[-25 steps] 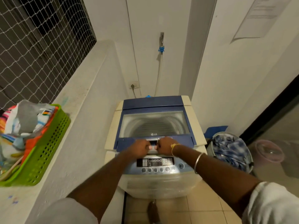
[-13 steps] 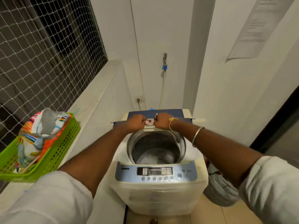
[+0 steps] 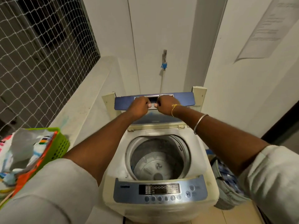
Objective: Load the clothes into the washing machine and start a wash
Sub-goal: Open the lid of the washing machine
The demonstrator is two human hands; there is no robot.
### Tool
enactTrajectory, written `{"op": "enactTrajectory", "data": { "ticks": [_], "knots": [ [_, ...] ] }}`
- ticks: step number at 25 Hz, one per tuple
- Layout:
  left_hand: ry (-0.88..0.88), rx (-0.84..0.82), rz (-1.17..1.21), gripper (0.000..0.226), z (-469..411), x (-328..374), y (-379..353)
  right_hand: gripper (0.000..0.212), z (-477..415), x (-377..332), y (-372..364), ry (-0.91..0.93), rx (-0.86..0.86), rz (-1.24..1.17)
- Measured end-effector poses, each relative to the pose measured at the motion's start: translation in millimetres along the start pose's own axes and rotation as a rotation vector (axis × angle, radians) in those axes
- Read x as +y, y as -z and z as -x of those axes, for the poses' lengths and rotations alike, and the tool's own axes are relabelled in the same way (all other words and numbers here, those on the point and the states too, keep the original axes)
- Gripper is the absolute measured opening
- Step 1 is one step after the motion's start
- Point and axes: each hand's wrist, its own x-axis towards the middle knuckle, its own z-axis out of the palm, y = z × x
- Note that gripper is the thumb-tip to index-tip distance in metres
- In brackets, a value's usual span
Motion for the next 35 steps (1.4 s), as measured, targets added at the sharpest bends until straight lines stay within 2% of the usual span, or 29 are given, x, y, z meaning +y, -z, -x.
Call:
{"op": "enactTrajectory", "data": {
  "ticks": [3,7,10,17,29,31,35],
  "knots": [
    [0.005,0.047,-0.033,0.014,-14.3,-10.7,-11.5,0.011,-12.2,2.0,-7.3,-0.032,0.023,0.033],
    [-0.031,0.108,-0.069,0.008,-23.7,-18.8,-25.5,0.018,-22.5,6.6,-22.4,-0.023,0.106,0.103],
    [-0.047,0.146,-0.084,0.011,-24.4,-23.2,-36.7,0.015,-25.9,12.6,-34.8,0.028,0.168,0.179],
    [-0.011,0.222,-0.051,0.024,-14.6,-29.6,-56.8,0.049,-19.0,34.5,-65.1,0.1,0.16,0.265],
    [-0.074,0.166,-0.044,0.031,-2.7,-32.4,-55.0,0.062,-8.1,42.7,-65.7,0.194,0.147,0.091],
    [-0.116,0.175,-0.066,0.032,3.2,-34.1,-56.3,0.06,-2.8,46.2,-66.0,0.227,0.186,0.064],
    [-0.195,0.281,-0.084,0.031,26.2,-45.5,-65.4,0.043,15.5,53.3,-74.8,0.299,0.326,0.086]
  ]
}}
